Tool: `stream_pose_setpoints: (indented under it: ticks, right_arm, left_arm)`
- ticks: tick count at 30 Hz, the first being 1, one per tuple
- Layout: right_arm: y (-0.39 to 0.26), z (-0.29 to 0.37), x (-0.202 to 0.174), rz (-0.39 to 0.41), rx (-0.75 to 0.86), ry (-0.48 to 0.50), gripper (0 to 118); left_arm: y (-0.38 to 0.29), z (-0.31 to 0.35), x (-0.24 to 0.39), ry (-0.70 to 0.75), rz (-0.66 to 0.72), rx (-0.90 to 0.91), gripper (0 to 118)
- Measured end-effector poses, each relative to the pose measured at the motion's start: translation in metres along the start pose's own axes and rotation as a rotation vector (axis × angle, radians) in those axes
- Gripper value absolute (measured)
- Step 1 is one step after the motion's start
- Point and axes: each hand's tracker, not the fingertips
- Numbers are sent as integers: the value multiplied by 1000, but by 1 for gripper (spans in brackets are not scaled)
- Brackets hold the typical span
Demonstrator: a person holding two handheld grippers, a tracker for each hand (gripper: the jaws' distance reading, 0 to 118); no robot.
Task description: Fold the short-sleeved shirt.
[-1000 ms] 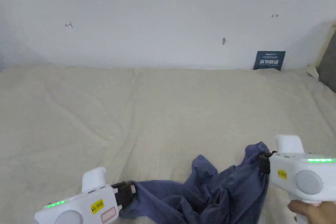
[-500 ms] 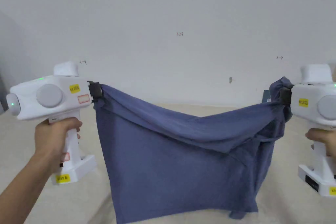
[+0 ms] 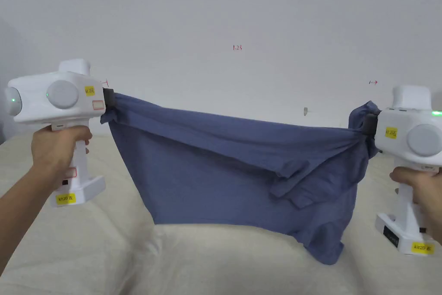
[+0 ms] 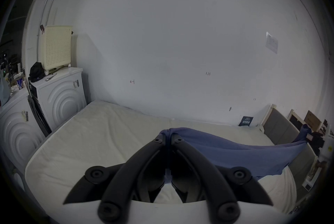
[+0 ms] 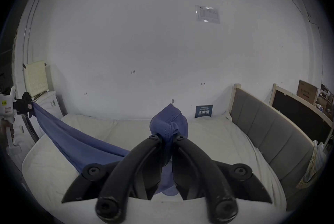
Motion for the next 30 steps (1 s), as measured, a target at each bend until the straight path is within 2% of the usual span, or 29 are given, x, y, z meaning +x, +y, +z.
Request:
stream_pose_setpoints:
  ticks: [6, 11, 20, 25, 30]
  right_arm:
    - [-63, -16, -3, -13, -100, -5, 8]
    - [-116, -12, 2, -37, -179, -7, 8]
    - [-211, 54, 21, -59, -279, -17, 8]
    - [-254, 102, 28, -101, -317, -15, 8]
    - [-286, 143, 33, -111, -343, -30, 8]
  left_arm:
    - [-64, -22, -15, 23, 6, -109, 4]
    - [-121, -13, -28, 19, 38, -187, 4]
    - [-240, 69, -55, 8, 57, -337, 4]
    - [-302, 120, -68, 22, 74, -406, 4]
    - [-351, 166, -74, 39, 58, -453, 4]
